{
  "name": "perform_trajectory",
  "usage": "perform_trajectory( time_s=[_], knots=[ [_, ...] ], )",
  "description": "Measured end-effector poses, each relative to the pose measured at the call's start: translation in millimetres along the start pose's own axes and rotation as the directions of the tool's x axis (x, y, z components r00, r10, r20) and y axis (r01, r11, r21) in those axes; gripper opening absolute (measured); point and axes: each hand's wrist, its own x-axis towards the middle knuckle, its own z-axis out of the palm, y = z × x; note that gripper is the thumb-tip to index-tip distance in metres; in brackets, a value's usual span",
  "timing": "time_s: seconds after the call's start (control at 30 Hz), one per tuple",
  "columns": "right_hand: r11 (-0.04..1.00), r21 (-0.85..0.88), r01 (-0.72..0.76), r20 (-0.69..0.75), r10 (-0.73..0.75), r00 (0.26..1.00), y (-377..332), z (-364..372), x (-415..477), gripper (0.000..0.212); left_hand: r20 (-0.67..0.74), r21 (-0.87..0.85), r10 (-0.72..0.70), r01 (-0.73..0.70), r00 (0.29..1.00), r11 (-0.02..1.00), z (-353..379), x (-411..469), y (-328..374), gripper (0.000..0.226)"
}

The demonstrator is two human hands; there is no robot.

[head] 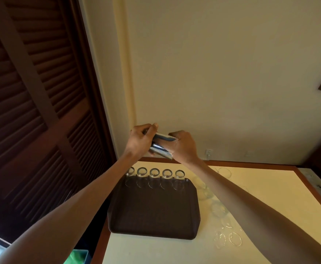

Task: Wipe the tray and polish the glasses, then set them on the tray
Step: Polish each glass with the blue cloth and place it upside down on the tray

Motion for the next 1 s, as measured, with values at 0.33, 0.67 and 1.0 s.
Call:
perform_trajectory(
  time_s=[0.33, 0.67, 1.0],
  knots=[
    [0.934, 0.149, -0.324, 0.275, 0.275, 0.921, -21, -11, -5, 0.021, 0.037, -0.094, 0.117, -0.113, 0.992, 0.989, -7, 3, -9, 0.049],
    [0.982, 0.108, -0.156, 0.125, 0.142, 0.982, -3, 0, 9, 0.023, 0.022, -0.080, 0.097, -0.095, 0.995, 0.992, -7, 10, -1, 0.038],
    [0.986, -0.159, -0.056, 0.085, 0.070, 0.994, -5, -9, -7, 0.005, 0.251, -0.260, -0.205, 0.269, 0.946, 0.927, -3, 8, -5, 0.040]
  ],
)
